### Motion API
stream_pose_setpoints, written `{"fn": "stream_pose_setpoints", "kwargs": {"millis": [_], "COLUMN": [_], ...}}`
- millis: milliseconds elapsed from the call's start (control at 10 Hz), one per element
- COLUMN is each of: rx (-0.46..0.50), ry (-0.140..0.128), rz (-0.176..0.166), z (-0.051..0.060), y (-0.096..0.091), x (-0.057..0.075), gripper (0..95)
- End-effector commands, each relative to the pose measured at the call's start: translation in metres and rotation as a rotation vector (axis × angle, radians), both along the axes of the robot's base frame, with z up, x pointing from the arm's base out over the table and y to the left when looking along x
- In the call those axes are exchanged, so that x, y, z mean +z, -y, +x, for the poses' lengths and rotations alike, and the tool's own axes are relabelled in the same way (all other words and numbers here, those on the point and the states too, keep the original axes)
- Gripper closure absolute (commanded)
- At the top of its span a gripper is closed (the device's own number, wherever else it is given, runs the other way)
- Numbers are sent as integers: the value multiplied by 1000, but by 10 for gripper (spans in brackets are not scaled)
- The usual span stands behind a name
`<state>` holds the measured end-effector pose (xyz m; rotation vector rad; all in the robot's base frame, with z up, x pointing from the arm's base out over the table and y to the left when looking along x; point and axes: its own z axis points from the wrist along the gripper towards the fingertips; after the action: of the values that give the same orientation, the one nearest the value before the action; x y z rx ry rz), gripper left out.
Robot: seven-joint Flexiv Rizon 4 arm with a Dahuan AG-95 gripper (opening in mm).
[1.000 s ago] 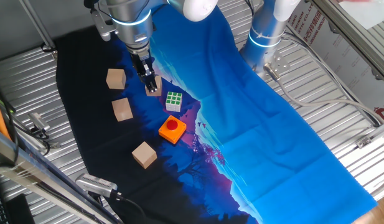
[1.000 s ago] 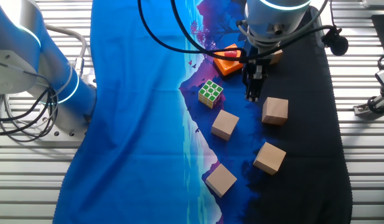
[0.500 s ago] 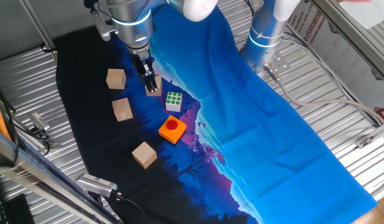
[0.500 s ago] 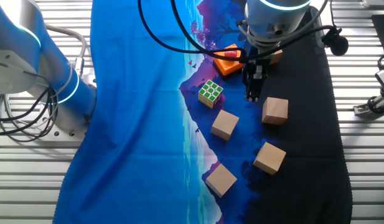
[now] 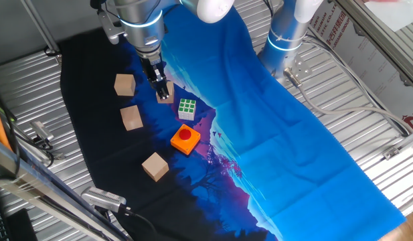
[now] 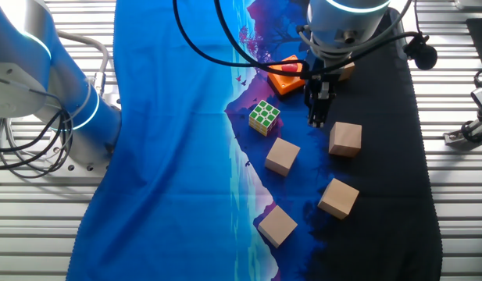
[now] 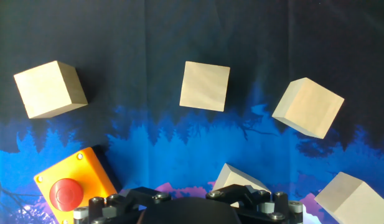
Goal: Stack the blocks in a vertical line of five
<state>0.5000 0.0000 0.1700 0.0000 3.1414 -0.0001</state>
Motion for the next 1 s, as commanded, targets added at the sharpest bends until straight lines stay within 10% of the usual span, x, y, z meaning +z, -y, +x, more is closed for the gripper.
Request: {"fn": "stream_pose_setpoints", "kwargs": {"millis": [100, 400, 700, 1000], "rx": [146, 94, 100, 201], "ry": [117, 121, 119, 102], "rz": [-218, -43, -55, -66], "z": [0, 0, 0, 1], "y": [0, 1, 1, 45], "x": [0, 0, 0, 13], "gripper": [950, 950, 950, 950]}}
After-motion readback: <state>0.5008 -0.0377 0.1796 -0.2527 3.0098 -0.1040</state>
